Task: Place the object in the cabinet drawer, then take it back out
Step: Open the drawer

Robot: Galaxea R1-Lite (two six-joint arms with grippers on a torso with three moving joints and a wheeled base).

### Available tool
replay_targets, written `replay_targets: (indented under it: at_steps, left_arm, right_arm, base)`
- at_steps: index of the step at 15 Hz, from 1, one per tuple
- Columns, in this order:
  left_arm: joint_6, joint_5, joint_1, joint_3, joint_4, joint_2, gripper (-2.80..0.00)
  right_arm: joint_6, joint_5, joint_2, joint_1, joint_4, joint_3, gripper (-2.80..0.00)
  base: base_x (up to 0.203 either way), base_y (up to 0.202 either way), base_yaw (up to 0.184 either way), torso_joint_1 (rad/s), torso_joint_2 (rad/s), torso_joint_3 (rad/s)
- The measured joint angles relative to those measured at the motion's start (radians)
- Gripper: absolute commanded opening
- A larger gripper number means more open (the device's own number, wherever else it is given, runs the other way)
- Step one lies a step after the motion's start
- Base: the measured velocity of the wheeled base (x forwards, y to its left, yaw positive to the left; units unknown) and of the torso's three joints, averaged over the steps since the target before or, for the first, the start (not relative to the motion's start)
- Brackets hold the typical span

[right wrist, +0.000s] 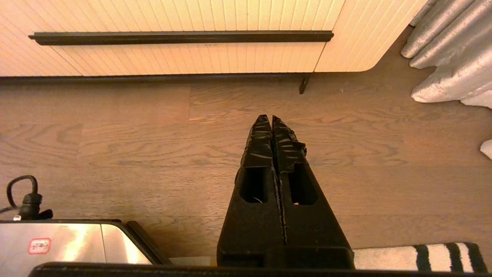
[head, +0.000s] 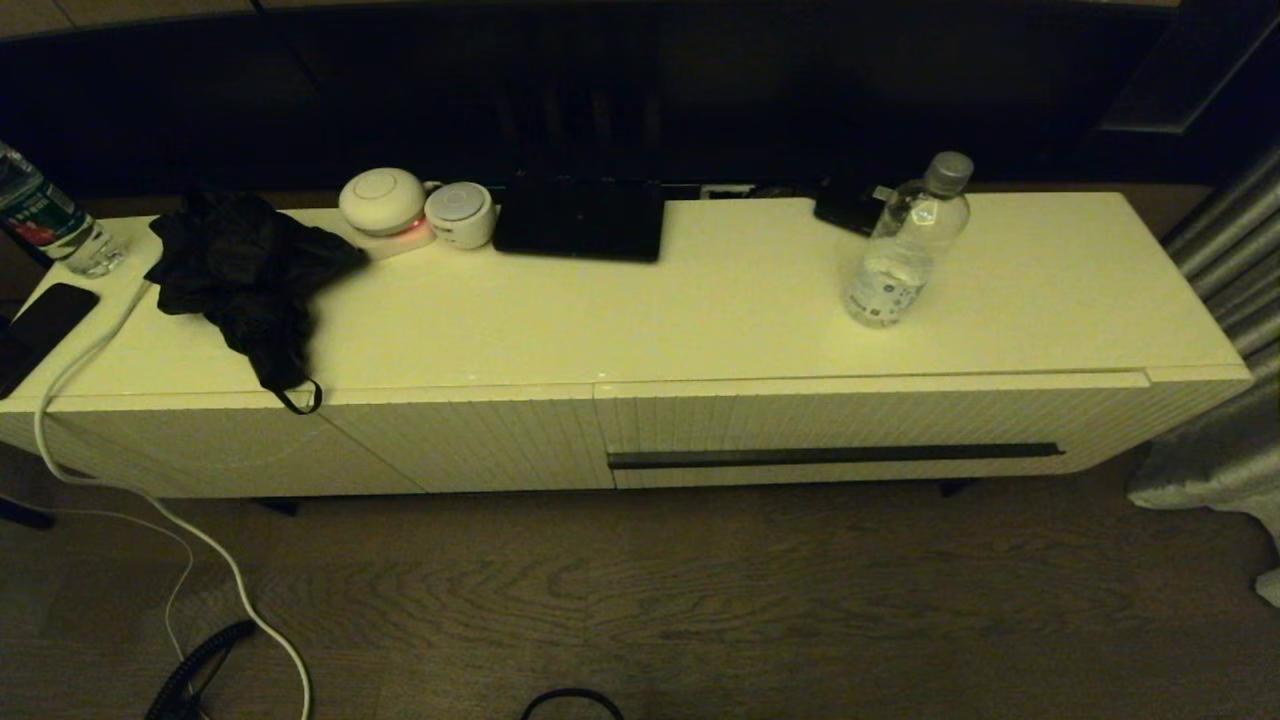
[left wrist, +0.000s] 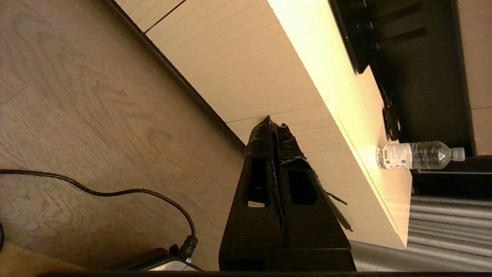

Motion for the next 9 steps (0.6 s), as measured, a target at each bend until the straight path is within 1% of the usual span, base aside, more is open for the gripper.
replay_targets:
  at_steps: [7,9]
  left_arm:
    - [0.0,0.0,0.0,0.0,0.0,0.0,-2.8]
    - [0.0,0.0,0.0,0.0,0.0,0.0,-2.8]
  right_arm:
    - [-0.009,-0.012,0.0,0.0,0.011,-0.003,-2.8]
    - [-0.031,-0.013,0.0,0.0,0.01,-0.004,-2.8]
  base:
    - [0.0,0.0,0.0,0.0,0.0,0.0]
    - [0.0,0.0,0.0,0.0,0.0,0.0]
